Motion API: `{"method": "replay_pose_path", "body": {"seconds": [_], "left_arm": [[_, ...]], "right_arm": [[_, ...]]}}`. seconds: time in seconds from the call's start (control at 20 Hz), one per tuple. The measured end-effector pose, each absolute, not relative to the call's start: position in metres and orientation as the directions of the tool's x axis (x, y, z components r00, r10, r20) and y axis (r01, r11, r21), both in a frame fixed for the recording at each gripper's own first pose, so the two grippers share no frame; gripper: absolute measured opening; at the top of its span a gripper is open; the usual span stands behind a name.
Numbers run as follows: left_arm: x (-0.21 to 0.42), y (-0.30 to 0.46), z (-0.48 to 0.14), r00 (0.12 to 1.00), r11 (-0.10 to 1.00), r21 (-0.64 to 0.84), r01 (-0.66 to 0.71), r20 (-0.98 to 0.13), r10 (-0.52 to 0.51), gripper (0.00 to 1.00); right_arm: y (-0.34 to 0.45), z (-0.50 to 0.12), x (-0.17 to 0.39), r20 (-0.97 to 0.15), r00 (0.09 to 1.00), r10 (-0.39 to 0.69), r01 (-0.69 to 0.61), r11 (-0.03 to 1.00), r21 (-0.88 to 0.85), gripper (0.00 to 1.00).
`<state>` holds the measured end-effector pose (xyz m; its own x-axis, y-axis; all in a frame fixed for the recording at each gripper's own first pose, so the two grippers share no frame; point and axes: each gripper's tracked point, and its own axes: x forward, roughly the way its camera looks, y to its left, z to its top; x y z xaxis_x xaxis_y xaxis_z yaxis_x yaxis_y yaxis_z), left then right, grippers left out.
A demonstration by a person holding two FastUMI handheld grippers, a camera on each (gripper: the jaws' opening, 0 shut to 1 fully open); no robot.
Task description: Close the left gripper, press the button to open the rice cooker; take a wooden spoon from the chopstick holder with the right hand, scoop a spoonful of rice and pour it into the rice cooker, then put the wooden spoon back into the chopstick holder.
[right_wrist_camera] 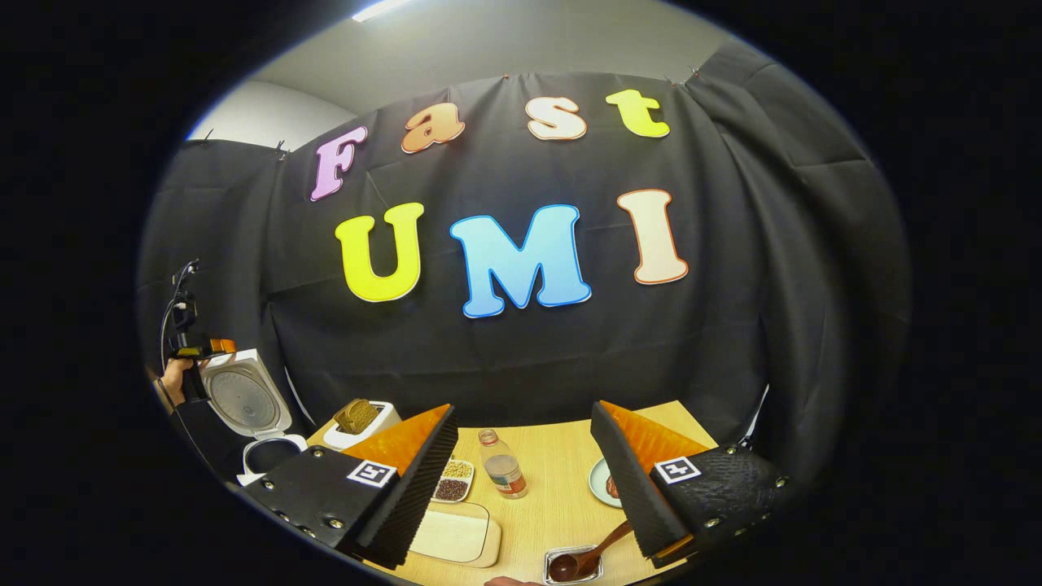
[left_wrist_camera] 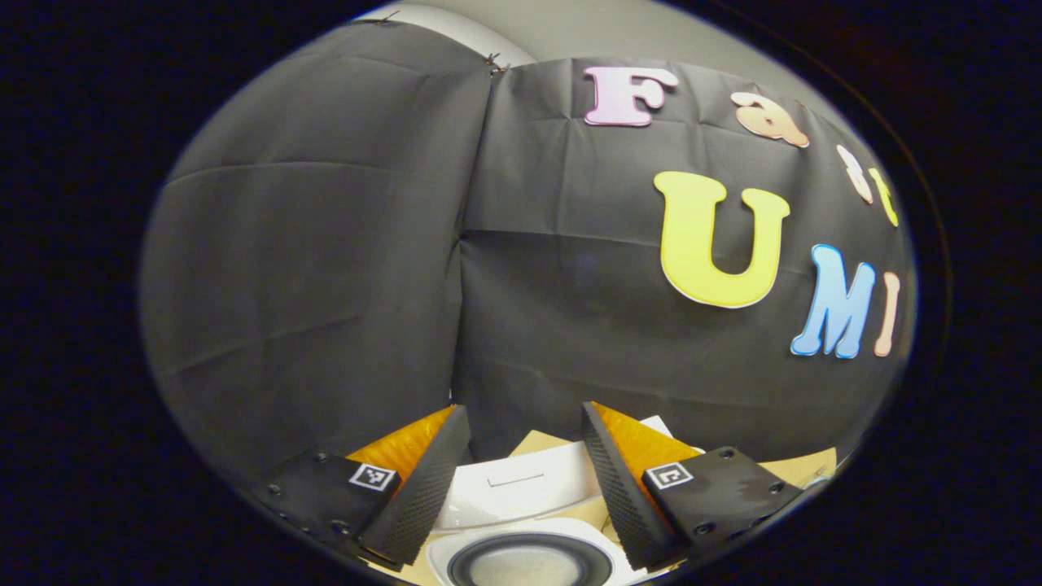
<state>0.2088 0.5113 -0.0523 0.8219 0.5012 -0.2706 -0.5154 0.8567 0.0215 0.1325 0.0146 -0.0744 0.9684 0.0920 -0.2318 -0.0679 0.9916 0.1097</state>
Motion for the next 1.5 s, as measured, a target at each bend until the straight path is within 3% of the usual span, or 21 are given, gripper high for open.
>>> {"method": "replay_pose_path", "body": {"seconds": [0.85,1.5], "left_arm": [[0.129,0.405,-0.106,0.844,0.872,0.022,-0.49,-0.241,0.48,0.95],[0.093,0.359,-0.177,0.827,0.869,-0.018,-0.494,-0.317,0.464,0.93]], "right_arm": [[0.024,-0.018,0.092,-0.06,0.988,0.143,-0.14,0.989,0.053,0.99],[0.011,-0.022,0.078,-0.088,0.989,0.121,-0.115,0.99,0.076,0.99]]}}
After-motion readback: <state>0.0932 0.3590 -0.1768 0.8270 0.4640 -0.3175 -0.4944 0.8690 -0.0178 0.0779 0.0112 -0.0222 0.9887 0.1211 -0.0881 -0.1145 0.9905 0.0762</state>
